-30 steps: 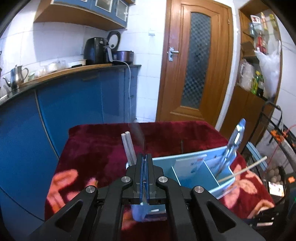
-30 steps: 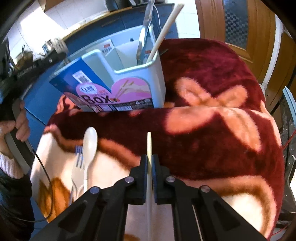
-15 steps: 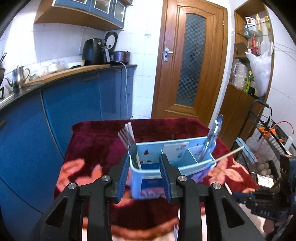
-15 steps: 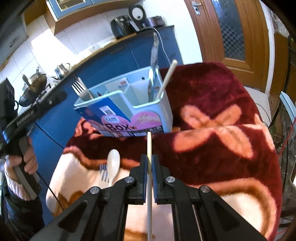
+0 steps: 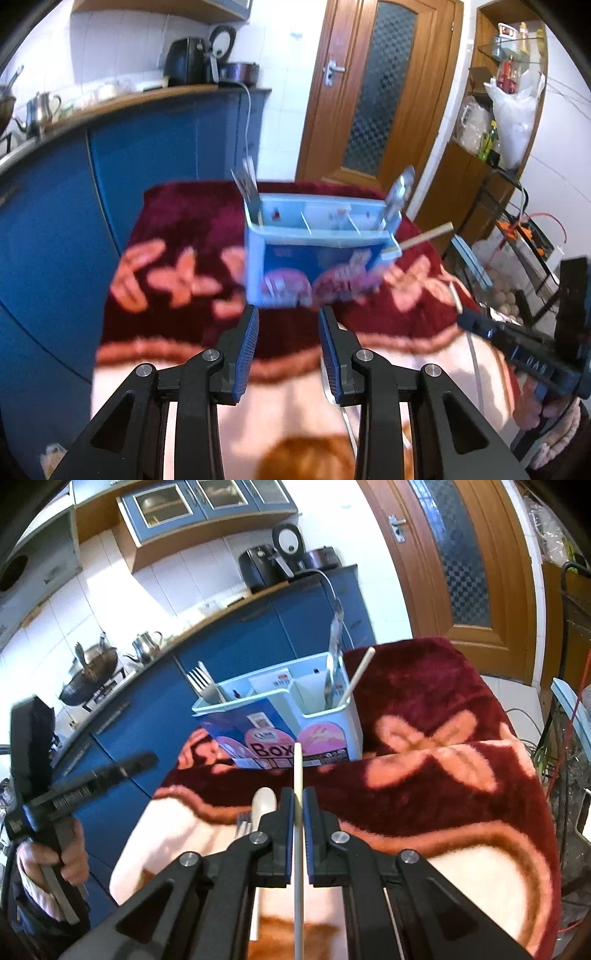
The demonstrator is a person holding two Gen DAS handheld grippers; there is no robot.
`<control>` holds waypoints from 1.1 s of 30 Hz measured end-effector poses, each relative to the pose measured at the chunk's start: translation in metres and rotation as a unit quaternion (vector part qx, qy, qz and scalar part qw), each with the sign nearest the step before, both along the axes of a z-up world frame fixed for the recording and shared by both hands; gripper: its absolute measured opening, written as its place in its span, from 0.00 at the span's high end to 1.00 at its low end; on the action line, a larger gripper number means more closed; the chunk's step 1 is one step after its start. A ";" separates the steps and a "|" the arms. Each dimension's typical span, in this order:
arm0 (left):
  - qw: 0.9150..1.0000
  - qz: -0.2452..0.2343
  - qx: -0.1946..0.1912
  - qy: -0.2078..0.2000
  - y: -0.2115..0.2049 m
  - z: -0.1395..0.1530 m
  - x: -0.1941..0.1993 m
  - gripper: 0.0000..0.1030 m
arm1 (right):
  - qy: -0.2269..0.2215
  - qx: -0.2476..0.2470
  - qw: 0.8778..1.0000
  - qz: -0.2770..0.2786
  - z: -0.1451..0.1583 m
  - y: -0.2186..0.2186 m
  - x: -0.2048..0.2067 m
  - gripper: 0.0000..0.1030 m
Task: Organize utensils
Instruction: 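Grasp a third silver fork with the left tool while the right tool lifts the chopstick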
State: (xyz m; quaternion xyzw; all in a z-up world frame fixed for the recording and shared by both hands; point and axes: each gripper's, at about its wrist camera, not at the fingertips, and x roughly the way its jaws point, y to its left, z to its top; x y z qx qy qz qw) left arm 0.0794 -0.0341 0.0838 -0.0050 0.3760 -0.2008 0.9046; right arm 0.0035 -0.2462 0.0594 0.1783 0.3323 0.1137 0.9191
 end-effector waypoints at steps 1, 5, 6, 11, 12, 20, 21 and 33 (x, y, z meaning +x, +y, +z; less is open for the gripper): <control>1.000 -0.003 0.001 0.010 -0.001 -0.004 -0.003 0.67 | -0.003 0.001 1.000 0.001 0.001 0.001 -0.003 0.94; 0.999 -0.018 0.004 0.050 -0.010 -0.026 -0.017 0.67 | -0.011 0.004 1.000 0.006 0.003 0.005 -0.016 0.94; 0.998 -0.022 0.007 0.059 -0.013 -0.031 -0.020 0.67 | -0.012 0.003 1.000 0.007 0.003 0.005 -0.018 0.94; 0.996 -0.032 0.018 0.086 -0.024 -0.050 -0.028 0.67 | -0.020 0.006 1.000 0.003 0.005 0.003 -0.028 0.94; 0.995 -0.034 0.023 0.094 -0.027 -0.055 -0.029 0.67 | -0.021 0.007 1.000 0.002 0.005 0.002 -0.029 0.94; 0.987 -0.045 0.043 0.146 -0.042 -0.088 -0.028 0.67 | -0.026 0.009 1.000 0.002 0.005 0.000 -0.033 0.94; 0.987 -0.046 0.041 0.151 -0.042 -0.090 -0.027 0.67 | -0.026 0.010 1.000 0.001 0.005 0.000 -0.034 0.94; 0.985 -0.042 0.043 0.163 -0.054 -0.098 -0.013 0.73 | -0.029 0.008 1.000 0.004 0.006 0.002 -0.035 0.94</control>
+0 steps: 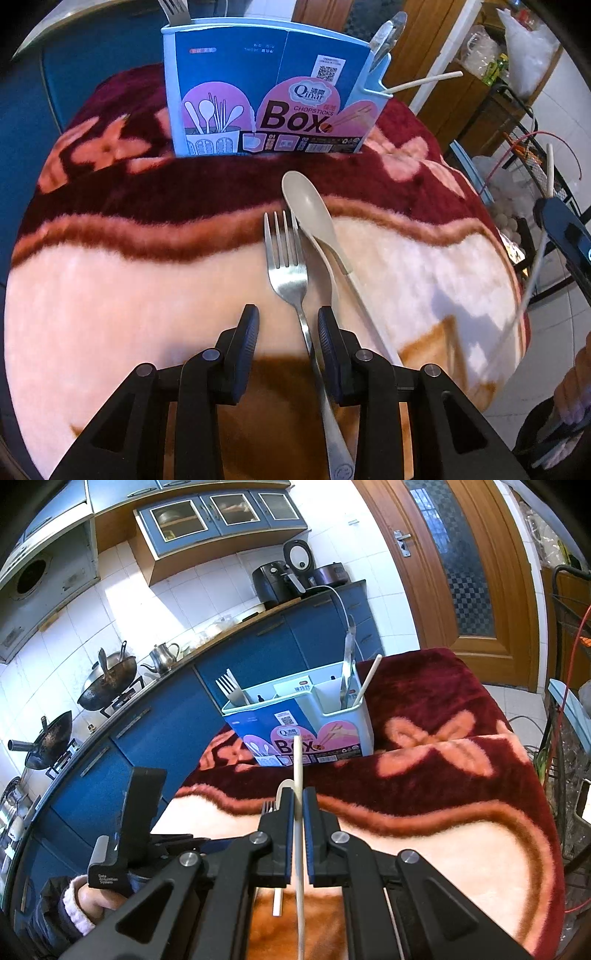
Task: Organize utensils
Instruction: 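Grasp a third silver fork with the left tool while the right tool lifts the chopstick, then lower the fork into the box and open the left tool while the right tool releases the chopstick there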
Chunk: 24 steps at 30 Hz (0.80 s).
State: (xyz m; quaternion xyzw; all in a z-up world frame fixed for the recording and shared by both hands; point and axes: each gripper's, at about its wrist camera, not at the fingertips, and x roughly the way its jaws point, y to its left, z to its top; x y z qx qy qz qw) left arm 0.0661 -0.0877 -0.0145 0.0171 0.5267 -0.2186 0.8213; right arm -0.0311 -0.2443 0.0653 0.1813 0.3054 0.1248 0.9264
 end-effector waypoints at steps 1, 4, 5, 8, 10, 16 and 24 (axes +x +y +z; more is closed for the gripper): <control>1.000 0.003 0.001 -0.003 -0.001 0.000 0.001 0.77 | -0.001 -0.001 1.000 0.000 0.000 0.000 0.000 0.94; 1.000 0.005 -0.028 0.006 0.004 -0.001 0.004 0.94 | -0.005 -0.002 1.000 -0.001 0.001 0.000 0.000 0.94; 0.999 0.008 -0.033 0.007 0.006 -0.001 0.004 0.94 | -0.007 -0.003 1.000 -0.001 0.002 0.001 0.000 0.94; 0.998 0.011 -0.054 0.000 0.012 -0.001 -0.001 0.95 | -0.014 -0.007 1.000 -0.004 0.003 0.000 0.000 0.94; 0.997 0.015 -0.069 -0.008 0.017 0.003 -0.005 0.95 | -0.019 -0.009 1.000 -0.005 0.004 0.000 -0.001 0.94; 0.992 0.029 -0.100 -0.075 0.035 0.030 -0.020 0.98 | -0.031 -0.011 0.999 -0.007 0.008 0.001 0.001 0.94; 0.975 0.045 -0.132 -0.174 0.056 0.071 -0.031 0.98 | -0.049 -0.019 0.998 -0.018 0.018 0.003 0.006 0.94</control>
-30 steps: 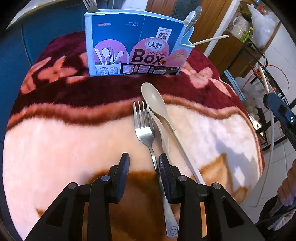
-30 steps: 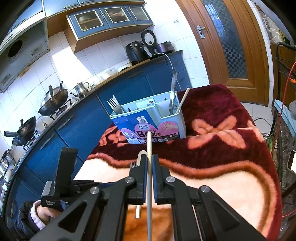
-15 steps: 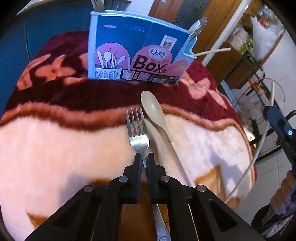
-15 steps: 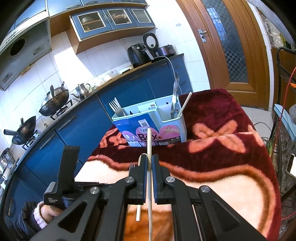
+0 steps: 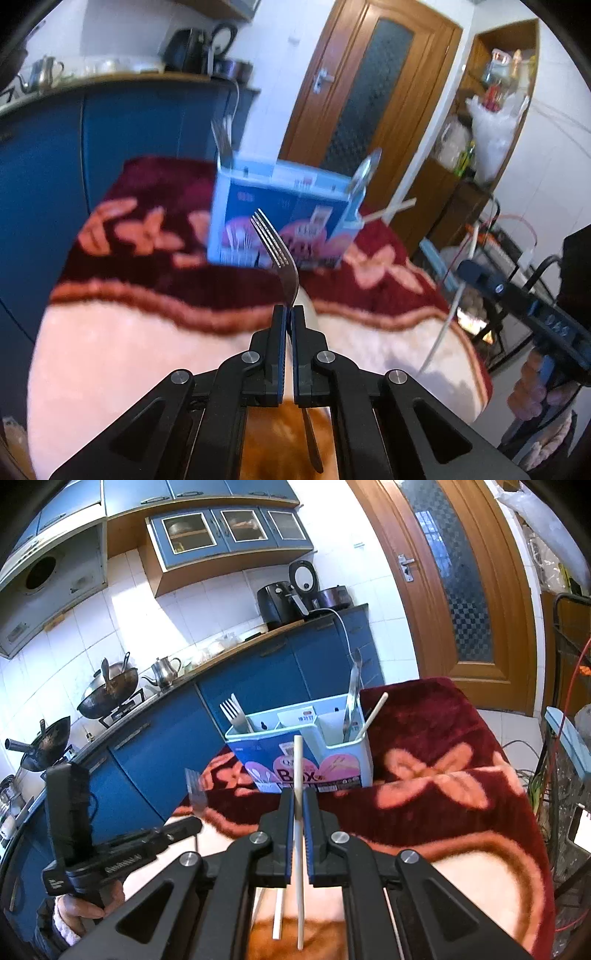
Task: Organize utensils
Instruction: 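Lower the fork into the box and open the left tool while the right tool releases the chopstick there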
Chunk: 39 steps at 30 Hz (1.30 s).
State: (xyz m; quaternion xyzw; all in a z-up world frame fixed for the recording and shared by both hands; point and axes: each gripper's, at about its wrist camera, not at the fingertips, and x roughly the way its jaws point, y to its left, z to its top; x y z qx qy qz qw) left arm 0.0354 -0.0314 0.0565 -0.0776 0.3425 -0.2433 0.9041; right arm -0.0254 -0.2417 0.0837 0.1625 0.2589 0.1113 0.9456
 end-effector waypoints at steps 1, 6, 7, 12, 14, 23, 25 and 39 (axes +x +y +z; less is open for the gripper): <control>1.000 0.001 -0.004 -0.007 0.002 0.004 0.000 0.98 | -0.003 -0.001 1.000 -0.002 0.002 0.000 0.001 0.94; 0.998 0.013 -0.007 -0.061 0.005 0.027 0.005 0.98 | -0.032 -0.016 0.999 -0.015 0.016 0.001 0.006 0.94; 0.997 0.016 -0.008 -0.074 0.006 0.033 0.008 0.98 | -0.036 -0.018 0.999 -0.016 0.018 0.001 0.008 0.94; 0.993 0.030 -0.009 -0.114 0.002 0.055 0.024 0.98 | -0.057 -0.026 0.998 -0.025 0.032 0.001 0.020 0.94; 0.991 0.037 -0.005 -0.130 -0.003 0.063 0.032 0.98 | -0.067 -0.029 0.997 -0.032 0.038 -0.001 0.026 0.94; 0.978 0.065 -0.005 -0.196 -0.016 0.089 0.073 0.98 | -0.108 -0.044 0.992 -0.053 0.059 -0.005 0.056 0.94; 0.976 0.078 -0.011 -0.205 -0.015 0.092 0.084 0.98 | -0.119 -0.050 0.990 -0.057 0.063 -0.004 0.062 0.94; 0.954 0.135 -0.018 -0.267 -0.017 0.082 0.130 0.98 | -0.159 -0.104 0.977 -0.101 0.056 0.007 0.108 0.94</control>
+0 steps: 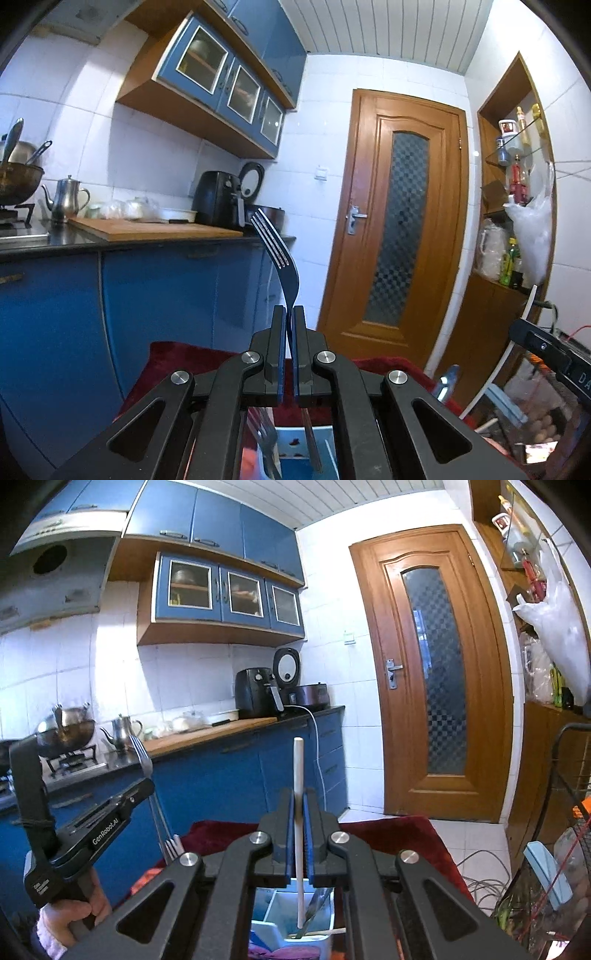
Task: Organize utensils
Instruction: 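Lower the fork into the box and open the left tool while the right tool releases the chopstick there, then move both open tools back from the box toward the white spoon and fork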
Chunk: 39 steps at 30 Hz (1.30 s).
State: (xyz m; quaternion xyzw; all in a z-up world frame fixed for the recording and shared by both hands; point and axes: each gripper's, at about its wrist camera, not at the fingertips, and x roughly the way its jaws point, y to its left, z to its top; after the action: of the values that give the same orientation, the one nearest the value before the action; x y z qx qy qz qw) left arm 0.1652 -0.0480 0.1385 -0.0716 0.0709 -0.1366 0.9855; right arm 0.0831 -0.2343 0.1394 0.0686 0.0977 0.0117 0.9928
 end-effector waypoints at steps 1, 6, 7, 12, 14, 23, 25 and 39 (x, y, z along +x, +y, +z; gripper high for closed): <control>1.000 0.004 0.002 -0.001 -0.001 -0.004 0.004 0.98 | 0.004 0.000 1.000 -0.002 -0.005 0.000 0.004 0.94; 1.000 0.006 0.008 0.012 -0.004 -0.023 0.015 0.98 | 0.024 0.001 1.000 -0.002 -0.020 -0.005 0.018 0.94; 1.000 0.006 0.011 0.018 -0.005 -0.028 0.018 0.98 | 0.030 0.003 1.000 0.001 -0.024 -0.006 0.022 0.94; 0.999 -0.003 0.019 0.045 -0.008 -0.044 0.027 0.97 | 0.044 0.003 0.999 0.009 -0.037 -0.006 0.028 0.94; 0.998 -0.007 0.023 0.051 -0.011 -0.048 0.028 0.96 | 0.048 0.002 0.999 0.012 -0.040 -0.006 0.030 0.94; 0.997 -0.017 0.020 0.069 -0.015 -0.051 0.025 0.74 | 0.046 0.023 0.998 0.026 -0.042 -0.008 0.029 0.74; 0.997 -0.018 0.021 0.066 -0.016 -0.048 0.021 0.69 | 0.041 0.026 0.998 0.027 -0.040 -0.008 0.027 0.74; 0.995 -0.027 0.036 0.089 -0.018 -0.029 -0.012 0.64 | 0.029 0.033 0.998 0.040 -0.025 -0.002 -0.007 0.74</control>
State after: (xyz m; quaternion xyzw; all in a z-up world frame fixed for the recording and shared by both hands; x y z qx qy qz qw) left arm 0.1535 -0.0660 0.1100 -0.0456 0.1652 -0.1531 0.9732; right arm 0.0763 -0.2363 0.1149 0.0977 0.1288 0.0525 0.9855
